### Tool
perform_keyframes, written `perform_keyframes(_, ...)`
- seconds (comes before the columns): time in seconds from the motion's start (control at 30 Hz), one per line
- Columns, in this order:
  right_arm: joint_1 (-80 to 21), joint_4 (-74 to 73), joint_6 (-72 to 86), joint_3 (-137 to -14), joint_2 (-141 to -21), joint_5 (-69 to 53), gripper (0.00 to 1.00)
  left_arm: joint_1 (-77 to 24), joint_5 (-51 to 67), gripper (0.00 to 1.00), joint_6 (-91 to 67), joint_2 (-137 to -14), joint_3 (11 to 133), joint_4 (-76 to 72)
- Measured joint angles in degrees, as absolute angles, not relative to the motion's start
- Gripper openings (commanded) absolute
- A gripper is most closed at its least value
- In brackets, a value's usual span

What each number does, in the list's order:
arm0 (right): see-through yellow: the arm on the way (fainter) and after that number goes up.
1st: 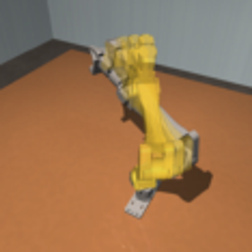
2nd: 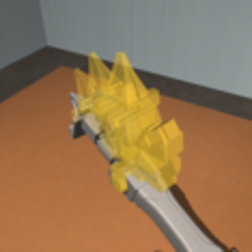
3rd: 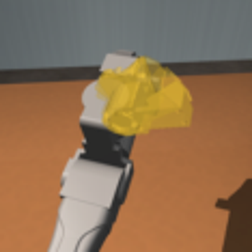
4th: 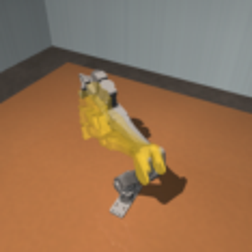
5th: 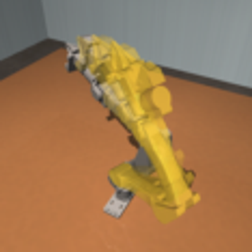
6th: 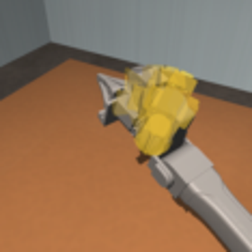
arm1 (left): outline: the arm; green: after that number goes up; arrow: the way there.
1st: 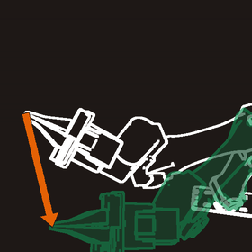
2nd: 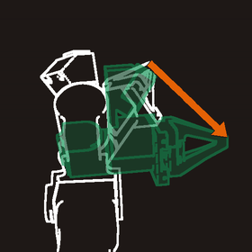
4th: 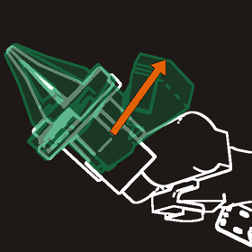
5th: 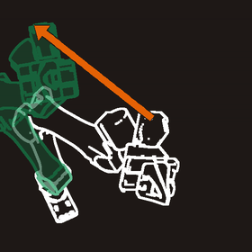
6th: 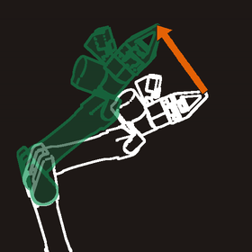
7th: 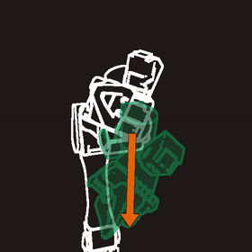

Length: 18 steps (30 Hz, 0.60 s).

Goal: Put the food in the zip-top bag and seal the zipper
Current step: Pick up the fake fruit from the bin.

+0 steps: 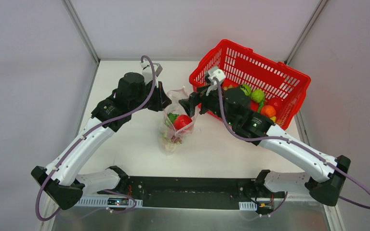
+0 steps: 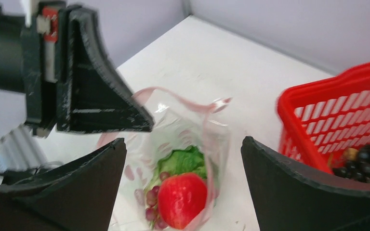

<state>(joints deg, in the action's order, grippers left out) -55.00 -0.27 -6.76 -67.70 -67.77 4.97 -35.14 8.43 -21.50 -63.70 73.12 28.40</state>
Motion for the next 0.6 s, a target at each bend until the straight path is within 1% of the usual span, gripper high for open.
perform_keyframes(0.13,-54.2,2.7,-5.3,-65.8,-64.9,15.2,0.92,-35.1,8.4,0.0,-21.5,-63.7,73.1,28.4)
perform_keyframes(0.23,-50.7,3.1,-2.8,-65.8,-64.6,20.9,0.91,-35.1,8.4,0.0,-21.5,-63.7,73.1,28.4)
perform_keyframes(0.33,-43.2,0.6,2.0,-65.8,-64.6,23.5,0.92,-35.1,8.4,0.0,-21.5,-63.7,73.1,28.4)
perform_keyframes(0.4,-37.5,-1.8,5.0,-65.8,-64.6,23.6,0.96,-35.1,8.4,0.0,-21.5,-63.7,73.1,28.4)
perform_keyframes(0.5,-29.0,-6.0,7.8,-65.8,-65.0,22.7,0.99,-35.1,8.4,0.0,-21.5,-63.7,73.1,28.4)
perform_keyframes(0.6,-19.4,-10.9,8.8,-66.7,-67.5,20.0,1.0,-35.1,8.4,0.0,-21.5,-63.7,73.1,28.4)
